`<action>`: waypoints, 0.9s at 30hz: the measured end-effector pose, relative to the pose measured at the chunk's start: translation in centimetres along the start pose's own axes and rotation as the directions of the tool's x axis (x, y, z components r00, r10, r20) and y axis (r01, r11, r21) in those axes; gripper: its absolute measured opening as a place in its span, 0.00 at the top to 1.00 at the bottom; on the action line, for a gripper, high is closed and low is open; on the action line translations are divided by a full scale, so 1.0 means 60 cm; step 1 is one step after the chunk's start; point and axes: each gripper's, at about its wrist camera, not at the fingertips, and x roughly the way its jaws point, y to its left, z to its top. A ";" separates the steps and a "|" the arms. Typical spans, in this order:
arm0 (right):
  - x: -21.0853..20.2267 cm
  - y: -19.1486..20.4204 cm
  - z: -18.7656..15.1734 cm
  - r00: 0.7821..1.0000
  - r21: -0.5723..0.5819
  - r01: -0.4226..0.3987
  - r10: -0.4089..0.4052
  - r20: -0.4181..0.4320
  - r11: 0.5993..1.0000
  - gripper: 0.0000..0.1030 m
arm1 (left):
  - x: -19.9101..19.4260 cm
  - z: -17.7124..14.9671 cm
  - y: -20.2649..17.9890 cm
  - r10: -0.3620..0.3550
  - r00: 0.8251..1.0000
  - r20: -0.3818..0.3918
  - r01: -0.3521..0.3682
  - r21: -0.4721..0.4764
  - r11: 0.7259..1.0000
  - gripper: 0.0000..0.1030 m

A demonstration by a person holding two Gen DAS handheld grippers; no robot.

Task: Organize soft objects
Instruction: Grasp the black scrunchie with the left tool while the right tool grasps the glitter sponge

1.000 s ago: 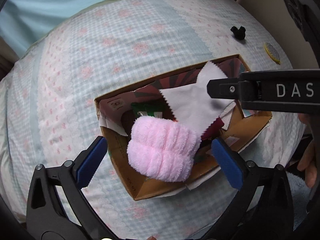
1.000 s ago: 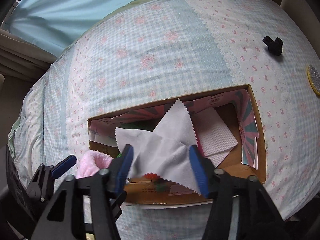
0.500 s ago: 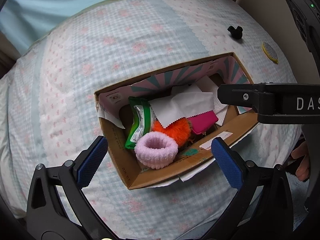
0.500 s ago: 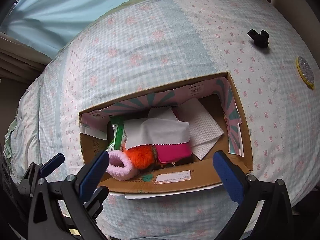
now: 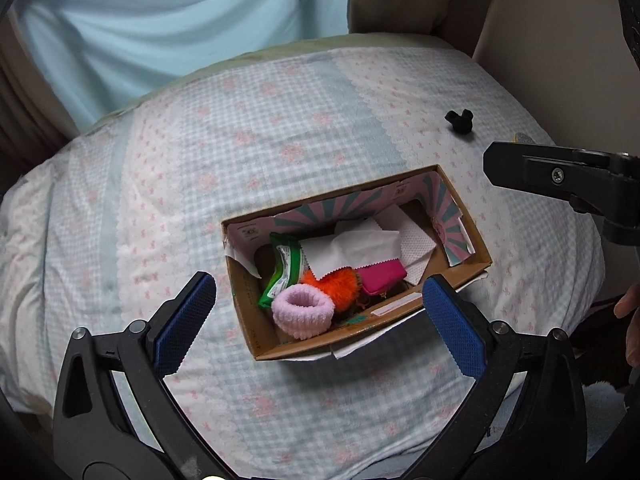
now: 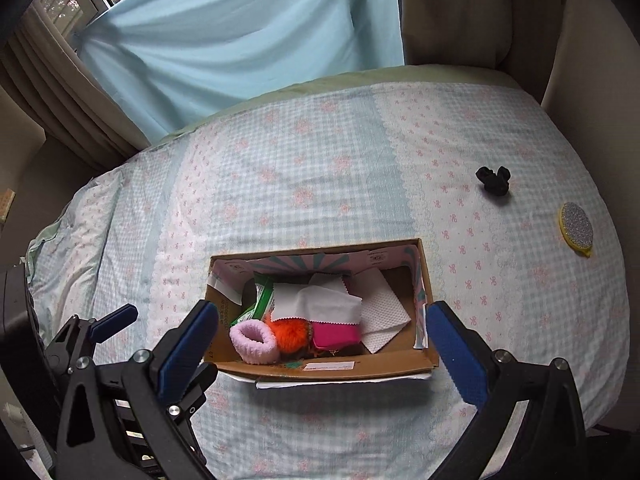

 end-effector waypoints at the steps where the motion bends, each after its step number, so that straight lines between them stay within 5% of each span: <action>1: -0.016 -0.003 0.000 1.000 -0.007 0.011 -0.011 0.017 1.000 0.00 | -0.016 0.002 -0.006 0.007 1.000 0.021 -0.007 0.000 1.000 0.00; 13: -0.163 -0.153 0.002 0.974 0.040 0.096 -0.102 0.200 0.995 0.00 | -0.102 0.060 -0.112 0.017 0.993 0.119 -0.016 -0.005 1.000 0.00; 27: -0.185 -0.476 0.026 0.973 0.174 0.164 -0.188 0.134 0.971 0.00 | -0.055 0.194 -0.351 -0.034 0.992 0.124 0.033 0.009 0.999 0.00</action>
